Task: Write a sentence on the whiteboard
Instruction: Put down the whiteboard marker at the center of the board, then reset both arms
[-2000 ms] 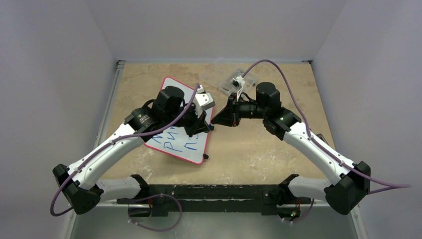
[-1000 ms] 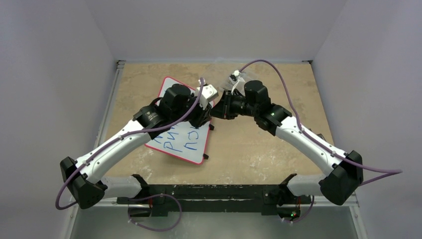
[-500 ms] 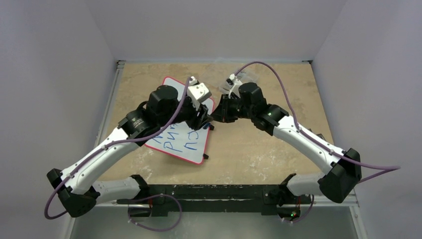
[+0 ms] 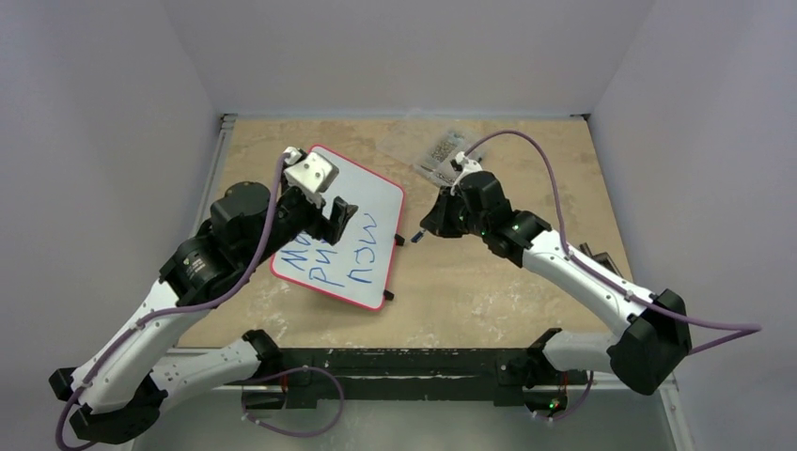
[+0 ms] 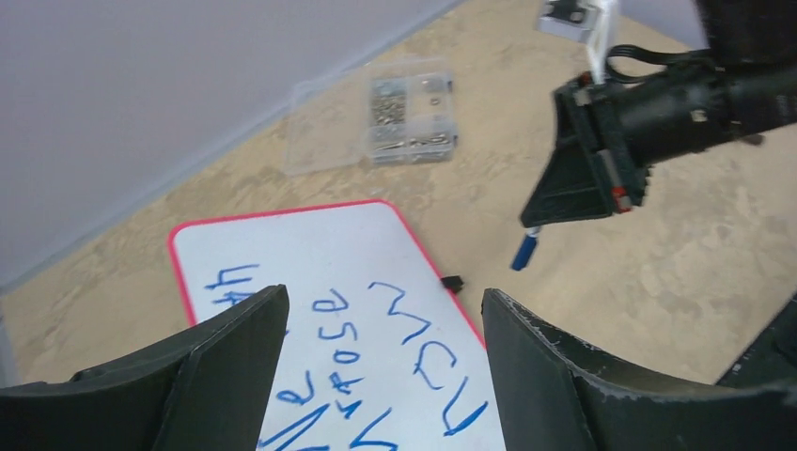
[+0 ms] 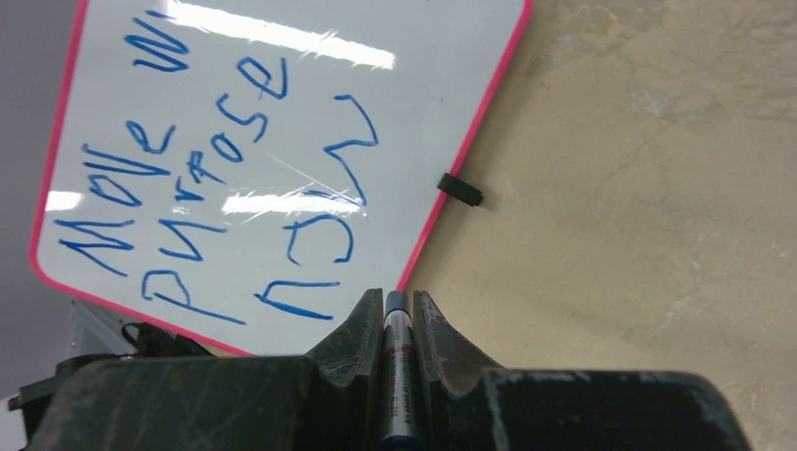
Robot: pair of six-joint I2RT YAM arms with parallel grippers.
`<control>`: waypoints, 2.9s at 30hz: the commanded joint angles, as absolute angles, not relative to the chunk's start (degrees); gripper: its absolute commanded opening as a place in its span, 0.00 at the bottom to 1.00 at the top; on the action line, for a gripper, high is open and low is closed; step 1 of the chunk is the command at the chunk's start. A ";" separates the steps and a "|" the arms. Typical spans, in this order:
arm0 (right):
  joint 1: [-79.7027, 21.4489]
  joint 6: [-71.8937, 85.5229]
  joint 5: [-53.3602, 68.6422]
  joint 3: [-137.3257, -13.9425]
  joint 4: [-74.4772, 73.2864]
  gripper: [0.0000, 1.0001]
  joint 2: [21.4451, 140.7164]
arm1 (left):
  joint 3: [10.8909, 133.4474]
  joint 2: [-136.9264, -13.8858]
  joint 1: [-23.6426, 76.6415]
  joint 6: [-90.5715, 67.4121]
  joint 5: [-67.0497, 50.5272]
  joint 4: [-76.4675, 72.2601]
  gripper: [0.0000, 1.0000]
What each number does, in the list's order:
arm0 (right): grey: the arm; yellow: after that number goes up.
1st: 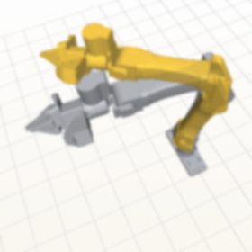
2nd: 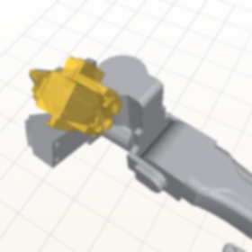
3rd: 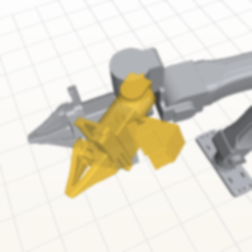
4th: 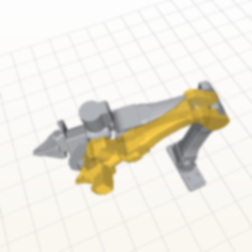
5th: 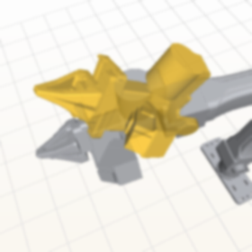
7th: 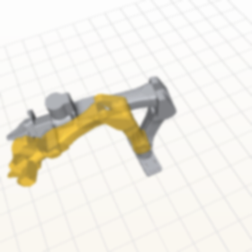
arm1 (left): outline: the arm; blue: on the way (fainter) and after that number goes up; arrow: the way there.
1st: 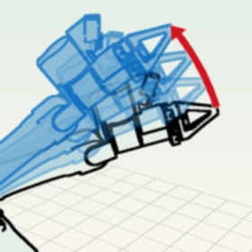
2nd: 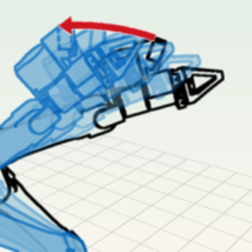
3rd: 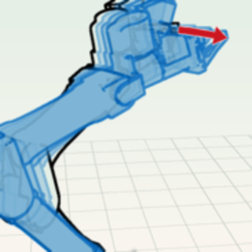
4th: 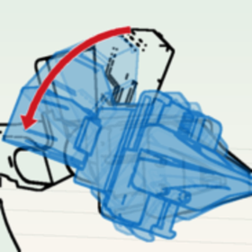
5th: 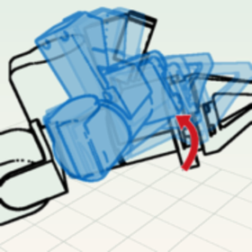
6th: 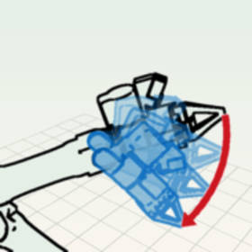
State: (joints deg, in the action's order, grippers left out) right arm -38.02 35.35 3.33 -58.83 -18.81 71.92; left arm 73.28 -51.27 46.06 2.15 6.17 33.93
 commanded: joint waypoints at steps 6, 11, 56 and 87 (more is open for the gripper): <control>-36.75 38.58 -2.56 -48.54 -8.65 0.00 69.06 | 67.89 -49.65 40.16 1.09 21.04 31.35 0.91; -35.85 39.32 -3.28 -44.53 -4.93 0.00 70.29 | 64.96 -48.17 37.33 0.53 21.27 29.72 1.00; -29.66 31.12 -15.60 -45.49 -14.28 0.99 67.29 | 62.14 -46.78 35.08 -1.77 20.92 29.18 0.95; -29.66 25.45 -6.18 -39.74 4.66 0.99 40.06 | 61.08 -45.28 35.10 -1.70 21.87 28.43 0.94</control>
State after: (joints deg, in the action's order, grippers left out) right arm -29.91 26.04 -6.37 -40.25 0.84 40.71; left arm 61.14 -45.89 35.35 -0.91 20.93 30.89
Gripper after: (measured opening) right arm 0.987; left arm 0.945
